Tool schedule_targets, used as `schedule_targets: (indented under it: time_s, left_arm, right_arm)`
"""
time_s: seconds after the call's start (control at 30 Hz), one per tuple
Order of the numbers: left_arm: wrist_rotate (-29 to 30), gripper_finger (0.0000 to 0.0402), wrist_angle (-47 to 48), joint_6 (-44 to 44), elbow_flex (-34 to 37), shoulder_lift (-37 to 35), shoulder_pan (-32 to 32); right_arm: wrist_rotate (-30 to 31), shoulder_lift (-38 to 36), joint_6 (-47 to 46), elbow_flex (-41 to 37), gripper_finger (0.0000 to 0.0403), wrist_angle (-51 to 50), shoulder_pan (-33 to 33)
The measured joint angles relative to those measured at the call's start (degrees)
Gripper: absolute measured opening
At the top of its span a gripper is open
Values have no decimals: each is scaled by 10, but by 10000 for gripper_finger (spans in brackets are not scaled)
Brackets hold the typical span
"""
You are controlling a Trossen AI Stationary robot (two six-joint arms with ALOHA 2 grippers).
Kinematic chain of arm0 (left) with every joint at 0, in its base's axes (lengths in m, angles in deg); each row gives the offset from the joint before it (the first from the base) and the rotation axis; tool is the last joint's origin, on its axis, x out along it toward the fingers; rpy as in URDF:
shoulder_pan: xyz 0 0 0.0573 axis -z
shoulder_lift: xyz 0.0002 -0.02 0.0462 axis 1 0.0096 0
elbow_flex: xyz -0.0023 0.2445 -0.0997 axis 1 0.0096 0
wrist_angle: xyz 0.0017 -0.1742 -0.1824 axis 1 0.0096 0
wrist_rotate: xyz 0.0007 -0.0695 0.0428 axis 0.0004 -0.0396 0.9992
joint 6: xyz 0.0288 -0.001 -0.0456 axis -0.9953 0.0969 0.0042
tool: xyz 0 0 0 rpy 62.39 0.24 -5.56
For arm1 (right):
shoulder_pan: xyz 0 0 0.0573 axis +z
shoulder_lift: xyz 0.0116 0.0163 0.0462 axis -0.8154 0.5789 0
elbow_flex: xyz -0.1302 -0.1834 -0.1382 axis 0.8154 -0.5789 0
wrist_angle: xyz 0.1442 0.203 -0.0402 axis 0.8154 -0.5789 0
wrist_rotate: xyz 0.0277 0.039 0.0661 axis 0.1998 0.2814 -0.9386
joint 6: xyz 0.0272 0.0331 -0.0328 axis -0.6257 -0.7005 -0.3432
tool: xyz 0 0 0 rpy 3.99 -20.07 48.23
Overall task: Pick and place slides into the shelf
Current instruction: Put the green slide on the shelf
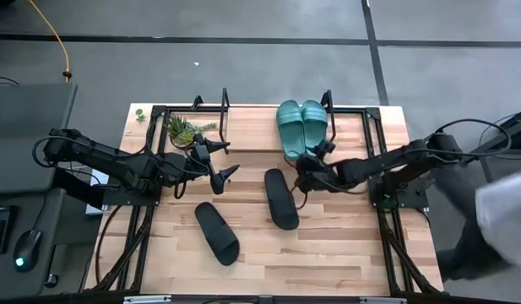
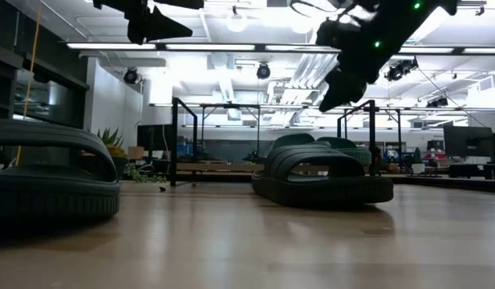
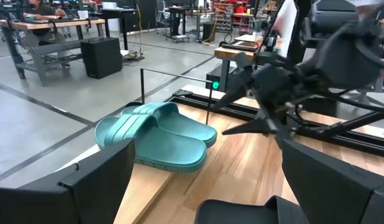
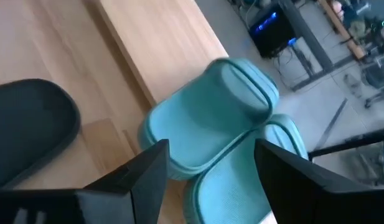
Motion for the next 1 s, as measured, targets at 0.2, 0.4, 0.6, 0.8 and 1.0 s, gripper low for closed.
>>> schedule_targets:
  time_s: [0.2, 0.4, 0.6, 0.8, 1.0]
  left_arm:
    - [0, 381, -4, 0, 0, 0, 0]
    - [0, 381, -4, -2, 0, 0, 0]
    - [0, 381, -4, -2, 0, 0, 0]
    - [0, 381, -4, -2, 0, 0, 0]
    - [3, 381, -5, -2, 0, 0, 0]
  right_arm:
    - [-26, 3, 18, 0, 226, 11, -40]
    - [-40, 6, 43, -29, 226, 49, -59]
    - [-53, 6, 97, -83, 226, 160, -65]
    - [-76, 6, 111, -90, 226, 188, -72]
    - [-100, 6, 109, -90, 226, 184, -72]
